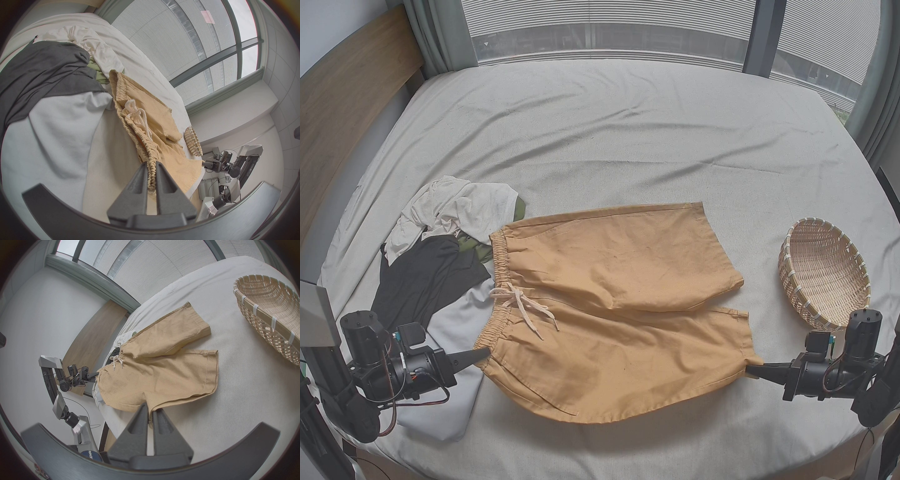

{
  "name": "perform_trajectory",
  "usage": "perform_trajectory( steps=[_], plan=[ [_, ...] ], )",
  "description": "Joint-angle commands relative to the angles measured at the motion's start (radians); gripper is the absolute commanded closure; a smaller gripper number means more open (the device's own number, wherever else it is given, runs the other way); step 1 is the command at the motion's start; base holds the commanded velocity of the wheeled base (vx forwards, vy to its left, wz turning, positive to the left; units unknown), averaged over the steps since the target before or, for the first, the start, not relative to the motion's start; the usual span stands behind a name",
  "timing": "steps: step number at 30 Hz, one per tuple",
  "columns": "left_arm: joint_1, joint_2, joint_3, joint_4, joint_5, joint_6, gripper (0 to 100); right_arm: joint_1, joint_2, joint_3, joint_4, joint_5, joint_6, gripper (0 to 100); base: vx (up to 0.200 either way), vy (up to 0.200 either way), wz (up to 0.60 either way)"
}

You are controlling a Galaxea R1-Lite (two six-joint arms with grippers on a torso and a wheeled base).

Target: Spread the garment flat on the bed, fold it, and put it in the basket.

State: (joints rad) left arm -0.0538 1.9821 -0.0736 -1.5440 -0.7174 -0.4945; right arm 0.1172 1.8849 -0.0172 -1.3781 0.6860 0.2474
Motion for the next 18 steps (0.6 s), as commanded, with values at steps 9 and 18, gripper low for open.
perform_trajectory(
  steps=[9,18],
  plan=[
    [-0.001,0.018,0.054,0.002,-0.011,0.039,100,0.007,-0.099,0.017,0.099,0.001,-0.007,100,0.000,0.000,0.00],
    [0.015,0.092,0.072,-0.002,-0.011,0.139,100,0.001,-0.147,0.017,0.218,0.023,-0.080,100,0.000,0.000,0.00]
  ],
)
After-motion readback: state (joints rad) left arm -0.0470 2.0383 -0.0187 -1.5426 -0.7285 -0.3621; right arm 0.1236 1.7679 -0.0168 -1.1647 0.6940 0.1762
